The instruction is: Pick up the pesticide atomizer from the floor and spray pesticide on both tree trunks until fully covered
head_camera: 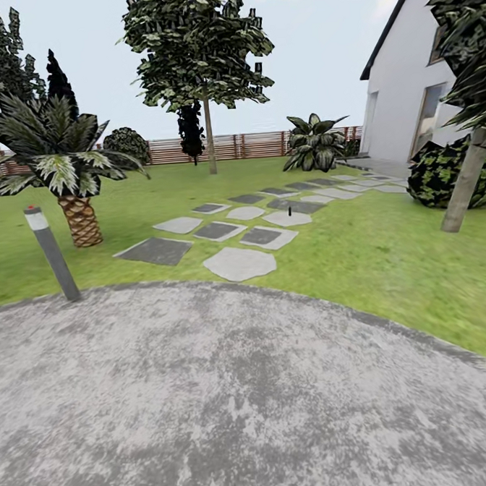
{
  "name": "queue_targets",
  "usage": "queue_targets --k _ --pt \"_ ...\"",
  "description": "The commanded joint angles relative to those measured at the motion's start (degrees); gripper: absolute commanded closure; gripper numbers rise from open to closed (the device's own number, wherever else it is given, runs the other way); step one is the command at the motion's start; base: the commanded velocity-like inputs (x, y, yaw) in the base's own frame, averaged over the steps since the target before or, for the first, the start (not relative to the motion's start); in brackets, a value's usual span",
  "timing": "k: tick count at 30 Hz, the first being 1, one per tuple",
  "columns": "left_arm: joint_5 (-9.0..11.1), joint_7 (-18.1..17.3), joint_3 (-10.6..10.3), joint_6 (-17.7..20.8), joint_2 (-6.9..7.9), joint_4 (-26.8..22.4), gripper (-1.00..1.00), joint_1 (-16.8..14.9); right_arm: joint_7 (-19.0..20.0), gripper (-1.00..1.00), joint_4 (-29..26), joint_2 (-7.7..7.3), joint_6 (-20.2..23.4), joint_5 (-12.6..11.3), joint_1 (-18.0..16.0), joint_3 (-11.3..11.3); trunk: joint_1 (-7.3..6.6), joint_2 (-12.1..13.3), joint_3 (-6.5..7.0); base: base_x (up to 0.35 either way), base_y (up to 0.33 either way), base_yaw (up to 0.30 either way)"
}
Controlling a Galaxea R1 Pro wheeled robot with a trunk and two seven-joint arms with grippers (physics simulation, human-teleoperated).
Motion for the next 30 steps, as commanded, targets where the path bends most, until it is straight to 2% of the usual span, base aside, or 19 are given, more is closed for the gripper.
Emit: queue_targets --k 1,30 --pt "0.5 0.0 -0.1 -0.2 0.01 0.0 -1.00 0.0 0.0 -1.00 0.1 -0.01 -0.2 0.1 0.0 0.0 0.02 0.0 -0.05 0.340 0.000 0.000" --pt "0.5 0.0 -0.1 -0.2 0.01 0.0 -1.00 0.0 0.1 -1.00 0.1 -0.01 -0.2 0.1 0.0 0.0 0.02 0.0 -0.05 0.340 0.000 0.000"
